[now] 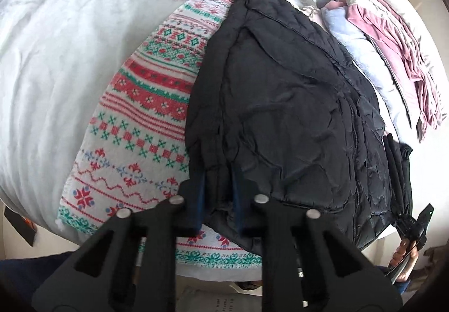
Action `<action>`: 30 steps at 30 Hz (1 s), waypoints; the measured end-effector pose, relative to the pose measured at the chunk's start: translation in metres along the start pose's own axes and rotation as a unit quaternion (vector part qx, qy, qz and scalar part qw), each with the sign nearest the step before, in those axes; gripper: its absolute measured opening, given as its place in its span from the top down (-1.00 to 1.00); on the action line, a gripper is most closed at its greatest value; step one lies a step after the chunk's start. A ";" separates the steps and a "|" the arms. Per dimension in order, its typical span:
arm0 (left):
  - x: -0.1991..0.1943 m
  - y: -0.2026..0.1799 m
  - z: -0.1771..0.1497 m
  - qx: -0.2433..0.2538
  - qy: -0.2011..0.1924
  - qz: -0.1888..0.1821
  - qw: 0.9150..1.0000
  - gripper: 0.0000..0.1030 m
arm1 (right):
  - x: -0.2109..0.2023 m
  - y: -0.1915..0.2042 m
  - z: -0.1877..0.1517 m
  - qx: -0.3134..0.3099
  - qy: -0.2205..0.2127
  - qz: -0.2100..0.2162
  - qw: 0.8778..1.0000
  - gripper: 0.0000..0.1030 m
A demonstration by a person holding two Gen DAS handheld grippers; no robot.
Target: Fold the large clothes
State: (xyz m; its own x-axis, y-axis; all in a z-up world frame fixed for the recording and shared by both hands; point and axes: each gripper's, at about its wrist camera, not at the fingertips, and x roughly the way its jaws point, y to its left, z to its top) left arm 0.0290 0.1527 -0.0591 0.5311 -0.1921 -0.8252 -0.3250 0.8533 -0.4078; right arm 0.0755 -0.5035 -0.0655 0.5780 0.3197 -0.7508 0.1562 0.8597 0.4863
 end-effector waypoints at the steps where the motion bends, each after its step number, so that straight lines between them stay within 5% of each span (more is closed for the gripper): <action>1: -0.001 0.000 0.000 -0.002 0.000 -0.005 1.000 0.68 | -0.003 -0.001 0.001 0.002 -0.006 -0.004 1.000 0.91; 4: -0.001 0.000 -0.001 -0.011 0.007 -0.026 1.000 0.65 | -0.008 -0.004 0.003 0.007 -0.018 -0.011 1.000 0.91; 7: 0.005 0.002 0.000 -0.015 0.024 -0.030 0.999 0.40 | -0.004 -0.004 0.001 0.006 -0.008 -0.013 1.000 0.91; 10: 0.004 0.003 0.001 -0.012 0.023 -0.036 0.999 0.39 | 0.002 -0.004 -0.003 0.013 0.013 0.006 1.000 0.81; 14: 0.004 0.007 0.001 -0.018 0.020 -0.041 0.999 0.40 | 0.013 -0.011 -0.006 0.048 0.044 0.041 0.997 0.34; 19: 0.005 0.006 0.001 -0.012 0.014 -0.038 0.999 0.52 | 0.026 -0.015 -0.011 0.072 0.071 0.041 0.994 0.33; 21: 0.005 0.005 0.000 -0.008 0.010 -0.037 0.999 0.71 | 0.024 -0.014 -0.010 0.070 0.063 0.039 0.995 0.44; 23: 0.004 0.003 -0.001 -0.004 0.003 -0.035 0.999 0.81 | 0.019 -0.011 -0.010 0.055 0.049 0.030 0.997 0.84; 30: -0.012 -0.012 -0.006 0.022 -0.029 -0.014 0.999 0.86 | -0.007 -0.010 -0.007 0.036 -0.013 0.018 0.999 0.95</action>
State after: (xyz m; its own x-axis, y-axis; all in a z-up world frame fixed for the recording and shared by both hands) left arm 0.0219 0.1417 -0.0462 0.5843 -0.1886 -0.7893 -0.2752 0.8690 -0.4113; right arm 0.0643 -0.5118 -0.0682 0.6048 0.3389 -0.7207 0.1910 0.8168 0.5444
